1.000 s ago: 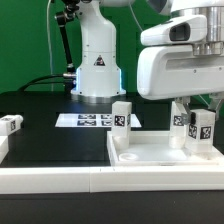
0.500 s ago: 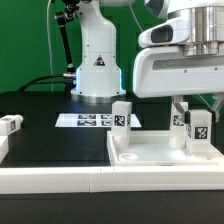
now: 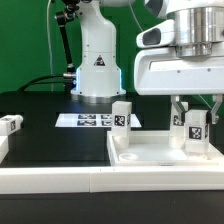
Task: Assemble square table
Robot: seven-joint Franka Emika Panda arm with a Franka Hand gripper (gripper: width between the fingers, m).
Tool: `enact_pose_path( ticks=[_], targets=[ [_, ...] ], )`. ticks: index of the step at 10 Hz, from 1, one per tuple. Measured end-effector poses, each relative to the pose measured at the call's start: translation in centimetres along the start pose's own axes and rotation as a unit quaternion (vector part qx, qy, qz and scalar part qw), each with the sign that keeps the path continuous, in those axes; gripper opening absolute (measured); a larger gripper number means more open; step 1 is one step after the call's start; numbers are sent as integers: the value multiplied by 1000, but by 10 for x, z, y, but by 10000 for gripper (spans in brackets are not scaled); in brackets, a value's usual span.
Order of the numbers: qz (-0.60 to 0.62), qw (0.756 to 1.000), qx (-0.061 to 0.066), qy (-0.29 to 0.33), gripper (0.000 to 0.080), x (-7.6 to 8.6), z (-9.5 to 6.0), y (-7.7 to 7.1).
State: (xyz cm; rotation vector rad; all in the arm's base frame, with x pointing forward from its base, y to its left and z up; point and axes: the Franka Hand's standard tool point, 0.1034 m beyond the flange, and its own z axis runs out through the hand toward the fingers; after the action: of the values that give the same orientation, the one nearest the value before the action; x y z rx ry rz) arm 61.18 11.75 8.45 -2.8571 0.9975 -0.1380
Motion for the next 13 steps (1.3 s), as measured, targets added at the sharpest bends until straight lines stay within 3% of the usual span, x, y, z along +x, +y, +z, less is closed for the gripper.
enact_pose_path(
  ticks=[4,8,10,13],
  targets=[
    [185,983,-2,-5,290,-4,1,-2],
    [196,981,-2,-5,315,-4,1,-2],
    [157,988,-3,-6,583,-6,4,-1],
    [-6,1000,-4,-6,636,-7,4,-3]
  ],
)
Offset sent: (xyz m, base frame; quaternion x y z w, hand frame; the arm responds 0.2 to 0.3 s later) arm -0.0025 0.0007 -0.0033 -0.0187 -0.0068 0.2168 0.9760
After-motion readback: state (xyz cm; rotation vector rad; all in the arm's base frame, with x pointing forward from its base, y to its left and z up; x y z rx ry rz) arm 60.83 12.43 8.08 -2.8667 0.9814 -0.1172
